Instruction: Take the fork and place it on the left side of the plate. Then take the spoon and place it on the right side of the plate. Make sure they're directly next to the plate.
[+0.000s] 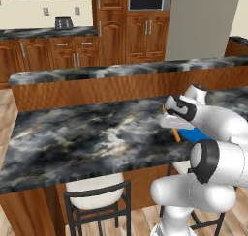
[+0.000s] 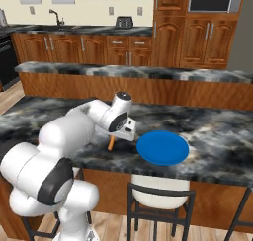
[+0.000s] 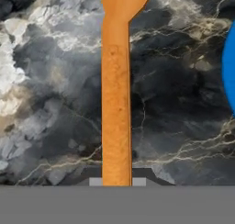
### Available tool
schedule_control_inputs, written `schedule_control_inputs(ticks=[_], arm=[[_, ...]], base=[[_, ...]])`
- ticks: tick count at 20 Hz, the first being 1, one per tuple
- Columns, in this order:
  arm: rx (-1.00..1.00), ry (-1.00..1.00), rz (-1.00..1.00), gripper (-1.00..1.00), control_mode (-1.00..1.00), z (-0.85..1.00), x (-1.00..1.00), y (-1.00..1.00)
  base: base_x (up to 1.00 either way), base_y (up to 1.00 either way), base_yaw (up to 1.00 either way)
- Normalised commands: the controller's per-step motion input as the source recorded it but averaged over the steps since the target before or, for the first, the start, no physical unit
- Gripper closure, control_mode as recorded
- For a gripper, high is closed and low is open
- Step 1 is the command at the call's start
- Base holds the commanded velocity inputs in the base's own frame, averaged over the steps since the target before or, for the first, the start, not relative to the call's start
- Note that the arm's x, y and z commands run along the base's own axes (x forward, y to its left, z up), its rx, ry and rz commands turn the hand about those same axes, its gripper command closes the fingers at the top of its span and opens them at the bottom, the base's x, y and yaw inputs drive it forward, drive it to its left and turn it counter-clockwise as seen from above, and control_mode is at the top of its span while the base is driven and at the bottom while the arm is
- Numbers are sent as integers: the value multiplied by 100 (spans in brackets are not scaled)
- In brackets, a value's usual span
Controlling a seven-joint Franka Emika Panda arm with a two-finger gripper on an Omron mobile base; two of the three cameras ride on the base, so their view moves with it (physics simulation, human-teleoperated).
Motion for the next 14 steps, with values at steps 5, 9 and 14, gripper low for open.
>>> schedule_control_inputs(ticks=[5, 9, 14], arm=[[-7, -1, 1, 100, -100, -43, 36, -27], [-15, 1, 0, 100, -100, -41, 35, -3], [-16, 2, 0, 100, -100, -44, 19, 0]], base=[[0, 0, 0], [0, 0, 0], [0, 0, 0]])
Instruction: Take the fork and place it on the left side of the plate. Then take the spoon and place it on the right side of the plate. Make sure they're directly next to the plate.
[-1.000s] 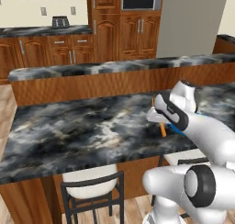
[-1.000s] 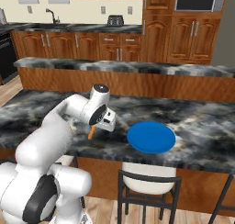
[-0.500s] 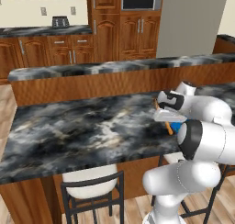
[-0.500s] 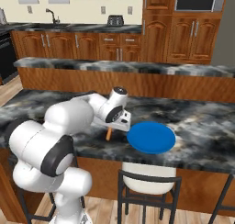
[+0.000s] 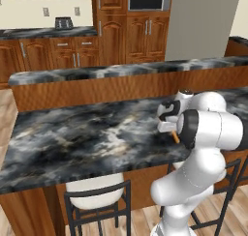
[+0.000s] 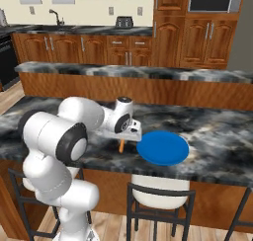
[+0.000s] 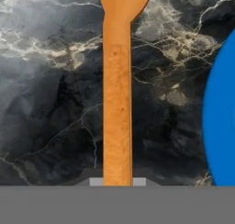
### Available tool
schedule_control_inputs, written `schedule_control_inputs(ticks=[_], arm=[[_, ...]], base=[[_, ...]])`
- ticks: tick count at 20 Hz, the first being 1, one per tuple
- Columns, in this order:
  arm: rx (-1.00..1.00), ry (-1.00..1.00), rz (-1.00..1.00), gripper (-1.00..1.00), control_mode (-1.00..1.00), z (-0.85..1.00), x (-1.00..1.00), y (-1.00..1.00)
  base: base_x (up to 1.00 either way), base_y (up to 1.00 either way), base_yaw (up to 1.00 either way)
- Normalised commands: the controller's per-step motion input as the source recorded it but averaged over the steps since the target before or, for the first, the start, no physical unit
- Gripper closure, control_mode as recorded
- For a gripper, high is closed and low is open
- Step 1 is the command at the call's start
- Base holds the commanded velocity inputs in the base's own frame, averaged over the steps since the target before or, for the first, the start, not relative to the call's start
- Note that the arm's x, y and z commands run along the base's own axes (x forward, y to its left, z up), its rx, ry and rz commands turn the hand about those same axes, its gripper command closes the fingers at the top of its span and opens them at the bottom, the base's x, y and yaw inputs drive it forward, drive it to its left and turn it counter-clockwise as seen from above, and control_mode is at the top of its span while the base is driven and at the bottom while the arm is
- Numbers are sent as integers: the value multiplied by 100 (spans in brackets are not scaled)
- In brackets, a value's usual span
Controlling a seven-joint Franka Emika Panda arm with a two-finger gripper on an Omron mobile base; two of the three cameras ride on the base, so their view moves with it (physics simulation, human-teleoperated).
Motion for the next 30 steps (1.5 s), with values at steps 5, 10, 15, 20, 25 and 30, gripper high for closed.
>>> schedule_control_inputs(ticks=[5, 10, 15, 20, 25, 30], arm=[[-11, 0, 0, 100, -100, -43, 3, 0], [-5, 3, -4, 100, -100, -23, 6, 0], [-1, 5, -3, 100, -100, -17, 23, 0], [0, 5, -1, 100, -100, -26, 29, 0], [0, 6, 0, 100, -100, -26, 33, 0], [-1, 5, 0, -100, -100, -41, 3, 3]], base=[[0, 0, 0], [0, 0, 0], [0, 0, 0], [0, 0, 0], [0, 0, 0], [0, 0, 0]])
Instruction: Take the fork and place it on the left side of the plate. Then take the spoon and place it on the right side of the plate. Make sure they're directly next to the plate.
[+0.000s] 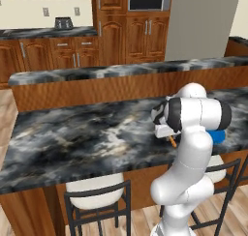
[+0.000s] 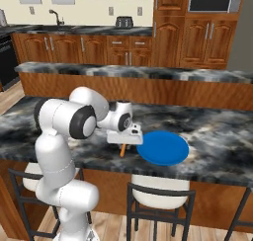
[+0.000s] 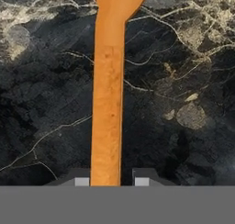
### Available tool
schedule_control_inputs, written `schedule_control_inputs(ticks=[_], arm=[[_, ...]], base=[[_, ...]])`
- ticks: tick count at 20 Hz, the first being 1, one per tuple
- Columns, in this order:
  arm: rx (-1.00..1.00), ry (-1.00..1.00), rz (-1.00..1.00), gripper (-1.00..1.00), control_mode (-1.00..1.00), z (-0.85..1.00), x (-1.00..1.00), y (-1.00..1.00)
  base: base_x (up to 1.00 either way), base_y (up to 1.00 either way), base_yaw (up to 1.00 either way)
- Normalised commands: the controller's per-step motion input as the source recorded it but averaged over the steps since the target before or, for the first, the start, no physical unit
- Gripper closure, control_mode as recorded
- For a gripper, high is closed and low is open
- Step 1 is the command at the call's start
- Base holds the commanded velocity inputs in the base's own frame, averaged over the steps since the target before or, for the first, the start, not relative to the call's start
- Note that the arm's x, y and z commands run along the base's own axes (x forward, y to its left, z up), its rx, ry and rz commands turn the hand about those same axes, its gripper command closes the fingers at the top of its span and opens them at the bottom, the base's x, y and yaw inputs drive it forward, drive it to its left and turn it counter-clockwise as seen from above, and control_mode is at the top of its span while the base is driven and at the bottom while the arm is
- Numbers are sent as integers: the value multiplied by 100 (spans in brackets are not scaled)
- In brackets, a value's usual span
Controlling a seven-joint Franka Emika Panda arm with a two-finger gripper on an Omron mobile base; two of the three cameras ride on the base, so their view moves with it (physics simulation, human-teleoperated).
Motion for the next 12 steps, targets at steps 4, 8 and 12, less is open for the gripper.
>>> schedule_control_inputs(ticks=[4, 8, 12], arm=[[1, 0, 0, -100, -100, 6, -20, 0], [3, -1, 0, -100, -100, 43, -26, 0], [5, -1, 0, -100, -100, 63, -22, 4]], base=[[0, 0, 0], [0, 0, 0], [0, 0, 0]])
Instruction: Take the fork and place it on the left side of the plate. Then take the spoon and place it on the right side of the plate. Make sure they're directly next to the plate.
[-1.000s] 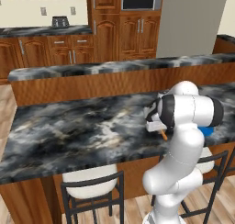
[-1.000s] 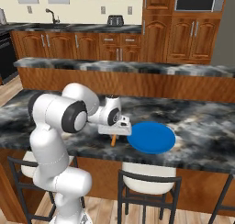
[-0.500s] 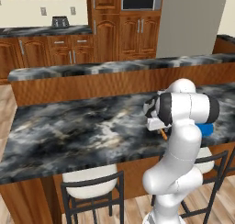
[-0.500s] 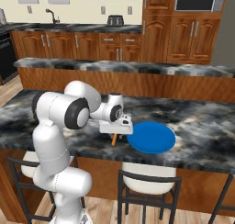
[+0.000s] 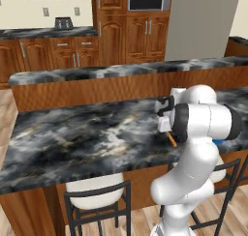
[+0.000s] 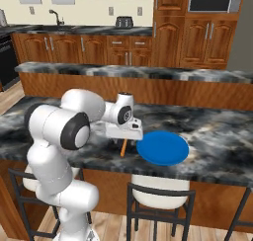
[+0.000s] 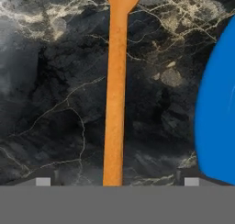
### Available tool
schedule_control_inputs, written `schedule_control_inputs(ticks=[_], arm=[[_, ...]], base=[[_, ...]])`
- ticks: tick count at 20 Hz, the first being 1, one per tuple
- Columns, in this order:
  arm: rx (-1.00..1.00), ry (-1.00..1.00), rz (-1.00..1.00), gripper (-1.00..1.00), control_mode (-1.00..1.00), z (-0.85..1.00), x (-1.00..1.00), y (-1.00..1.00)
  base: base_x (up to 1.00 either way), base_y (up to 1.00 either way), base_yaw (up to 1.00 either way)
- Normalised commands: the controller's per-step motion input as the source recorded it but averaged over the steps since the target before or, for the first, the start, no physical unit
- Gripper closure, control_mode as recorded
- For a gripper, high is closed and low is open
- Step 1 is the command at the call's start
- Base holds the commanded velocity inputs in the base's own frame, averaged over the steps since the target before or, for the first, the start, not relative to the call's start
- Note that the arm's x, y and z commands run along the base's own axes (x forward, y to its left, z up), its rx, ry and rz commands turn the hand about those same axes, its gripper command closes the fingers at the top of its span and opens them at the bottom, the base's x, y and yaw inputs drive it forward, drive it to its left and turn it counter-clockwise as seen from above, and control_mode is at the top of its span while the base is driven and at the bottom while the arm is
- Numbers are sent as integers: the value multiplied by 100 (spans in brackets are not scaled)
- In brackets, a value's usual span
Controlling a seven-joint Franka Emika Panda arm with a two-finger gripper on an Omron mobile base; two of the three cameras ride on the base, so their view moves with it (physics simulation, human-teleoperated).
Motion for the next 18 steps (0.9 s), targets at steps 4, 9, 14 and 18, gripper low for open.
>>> schedule_control_inputs(ticks=[4, 9, 14, 18], arm=[[5, 0, 0, -100, -100, 58, -33, 11], [1, 0, 0, -100, -100, 46, -47, 20], [0, -5, 0, -100, -100, 60, -60, 29], [0, -13, 0, -100, -100, 71, -69, 43]], base=[[0, 0, 0], [0, 0, 0], [0, 0, 0], [0, 0, 0]])
